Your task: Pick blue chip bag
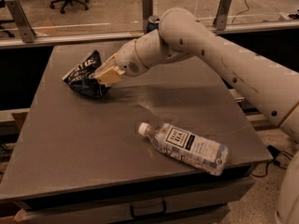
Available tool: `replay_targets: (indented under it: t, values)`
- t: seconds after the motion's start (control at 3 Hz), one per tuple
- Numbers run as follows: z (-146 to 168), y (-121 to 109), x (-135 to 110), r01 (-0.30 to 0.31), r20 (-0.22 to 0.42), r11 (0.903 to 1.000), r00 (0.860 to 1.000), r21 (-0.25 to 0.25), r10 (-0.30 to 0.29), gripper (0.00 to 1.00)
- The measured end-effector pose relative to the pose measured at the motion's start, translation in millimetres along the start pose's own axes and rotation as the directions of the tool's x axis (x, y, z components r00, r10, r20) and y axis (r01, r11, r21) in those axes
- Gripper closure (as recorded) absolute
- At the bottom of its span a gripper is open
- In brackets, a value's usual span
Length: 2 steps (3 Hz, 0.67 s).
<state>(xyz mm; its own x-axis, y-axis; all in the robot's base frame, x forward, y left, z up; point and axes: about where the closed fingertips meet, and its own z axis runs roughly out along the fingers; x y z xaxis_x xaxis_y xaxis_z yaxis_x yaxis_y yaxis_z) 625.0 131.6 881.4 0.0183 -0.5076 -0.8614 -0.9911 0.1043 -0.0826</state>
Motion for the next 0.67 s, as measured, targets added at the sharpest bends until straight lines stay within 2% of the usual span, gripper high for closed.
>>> replay_targets:
  t: [0.33,0.67]
  values:
    - [-36.5,-3.3,-14.1,0.004,0.092,0.9991,0.996,0.043,-0.008,1.0]
    - [-69.0,-7.7,-31.9,0.008,0.201,0.9976,0.979,0.069,-0.022,1.0]
